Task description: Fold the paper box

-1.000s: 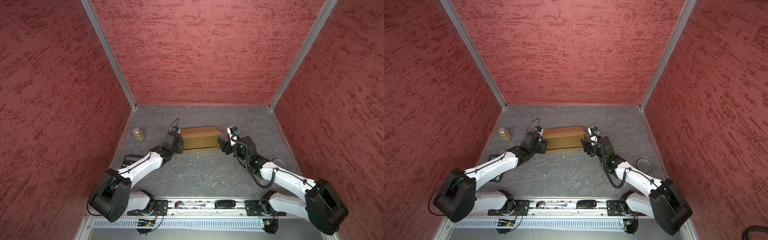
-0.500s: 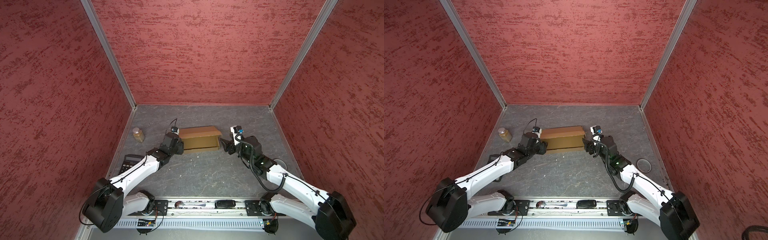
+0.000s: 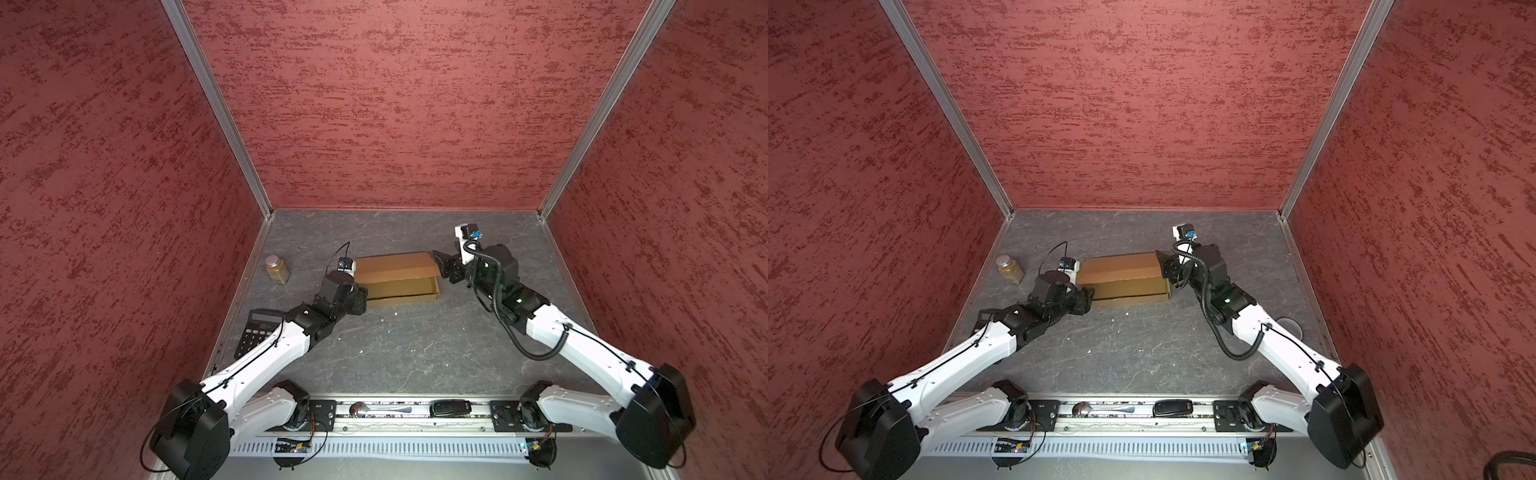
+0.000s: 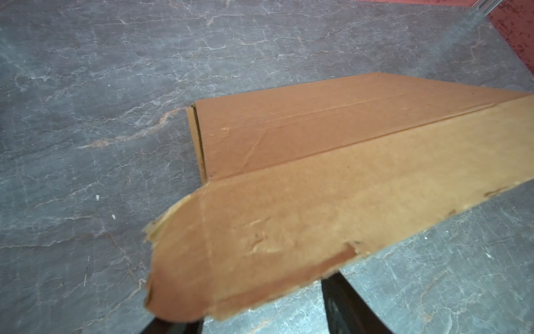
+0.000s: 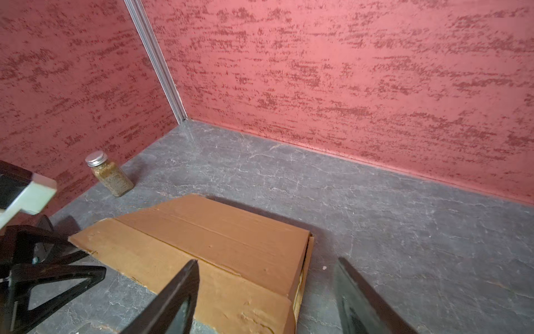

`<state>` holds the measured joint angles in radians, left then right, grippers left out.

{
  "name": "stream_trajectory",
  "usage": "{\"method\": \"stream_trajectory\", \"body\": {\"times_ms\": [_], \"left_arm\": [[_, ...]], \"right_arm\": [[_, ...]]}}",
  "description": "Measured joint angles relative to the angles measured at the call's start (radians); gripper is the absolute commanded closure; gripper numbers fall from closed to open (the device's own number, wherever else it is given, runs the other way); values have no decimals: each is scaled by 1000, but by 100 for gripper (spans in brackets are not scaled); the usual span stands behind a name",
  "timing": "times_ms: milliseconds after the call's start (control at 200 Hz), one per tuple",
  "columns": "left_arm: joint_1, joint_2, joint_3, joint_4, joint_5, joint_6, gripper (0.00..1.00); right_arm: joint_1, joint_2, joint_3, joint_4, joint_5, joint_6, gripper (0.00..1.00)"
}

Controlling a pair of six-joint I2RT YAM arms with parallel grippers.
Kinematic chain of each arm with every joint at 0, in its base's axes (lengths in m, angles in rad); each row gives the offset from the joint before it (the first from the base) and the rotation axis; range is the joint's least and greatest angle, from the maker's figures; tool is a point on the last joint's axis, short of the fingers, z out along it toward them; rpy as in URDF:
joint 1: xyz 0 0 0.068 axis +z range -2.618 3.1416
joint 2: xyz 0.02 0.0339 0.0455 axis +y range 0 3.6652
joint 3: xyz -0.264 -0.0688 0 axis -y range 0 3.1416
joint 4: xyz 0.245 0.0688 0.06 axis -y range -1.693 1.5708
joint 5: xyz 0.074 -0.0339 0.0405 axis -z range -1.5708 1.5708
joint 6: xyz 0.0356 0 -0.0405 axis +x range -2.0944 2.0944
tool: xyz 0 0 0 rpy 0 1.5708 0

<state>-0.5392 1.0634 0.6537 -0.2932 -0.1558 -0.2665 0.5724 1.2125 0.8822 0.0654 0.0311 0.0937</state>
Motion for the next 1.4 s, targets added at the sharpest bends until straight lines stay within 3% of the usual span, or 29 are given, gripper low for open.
{"method": "stream_trajectory", "body": {"times_ms": [291, 651, 1072, 1403], "left_arm": [[-6, -50, -19, -29, 0, -26, 32], [-7, -154, -20, -110, -19, -61, 18], [51, -163, 60, -187, -47, -56, 8], [116, -47, 140, -164, 21, -13, 3]], "right_arm": [[0, 141, 44, -11, -3, -1, 26], [0, 298, 44, -2, -2, 9, 26], [0, 311, -3, 60, -2, 32, 27], [0, 311, -77, 89, -3, 66, 27]]}}
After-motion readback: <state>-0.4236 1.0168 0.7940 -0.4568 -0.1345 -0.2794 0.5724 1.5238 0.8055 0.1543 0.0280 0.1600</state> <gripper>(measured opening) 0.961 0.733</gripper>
